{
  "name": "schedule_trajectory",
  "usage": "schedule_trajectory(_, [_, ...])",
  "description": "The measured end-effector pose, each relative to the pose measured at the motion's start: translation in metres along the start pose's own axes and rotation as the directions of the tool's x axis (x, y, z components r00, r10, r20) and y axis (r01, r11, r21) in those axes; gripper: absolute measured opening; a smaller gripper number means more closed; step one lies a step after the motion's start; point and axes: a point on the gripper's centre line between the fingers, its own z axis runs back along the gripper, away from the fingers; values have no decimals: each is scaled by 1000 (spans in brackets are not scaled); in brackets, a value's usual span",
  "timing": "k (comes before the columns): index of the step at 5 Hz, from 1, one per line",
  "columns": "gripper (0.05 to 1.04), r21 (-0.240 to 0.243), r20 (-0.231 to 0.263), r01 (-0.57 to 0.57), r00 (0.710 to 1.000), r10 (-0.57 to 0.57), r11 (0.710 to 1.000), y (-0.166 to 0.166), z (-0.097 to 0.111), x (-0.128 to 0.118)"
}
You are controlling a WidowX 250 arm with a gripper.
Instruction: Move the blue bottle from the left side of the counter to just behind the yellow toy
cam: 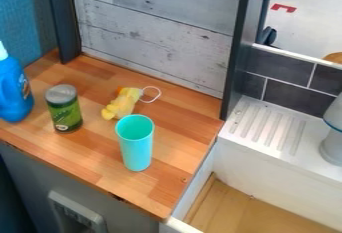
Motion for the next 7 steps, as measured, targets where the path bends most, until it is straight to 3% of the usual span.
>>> schedule_trajectory(1, [1010, -24, -30, 2, 1000, -3, 1000, -4, -11, 0])
schedule_trajectory(2, [1010, -134, -31, -22, 999, 18, 991, -13, -20, 11])
schedule_trajectory(3, [1010, -131, -28, -82, 996, 79, 988, -7, -24, 18])
schedule_trajectory(4, [1010, -84, -84, -126, 989, 119, 988, -1, -39, 17])
schedule_trajectory(6, [1010, -80, -139, -149, 981, 137, 986, -2, -57, 17])
schedule_trajectory(7, [971, -76, -137, -161, 979, 150, 984, -2, -58, 17])
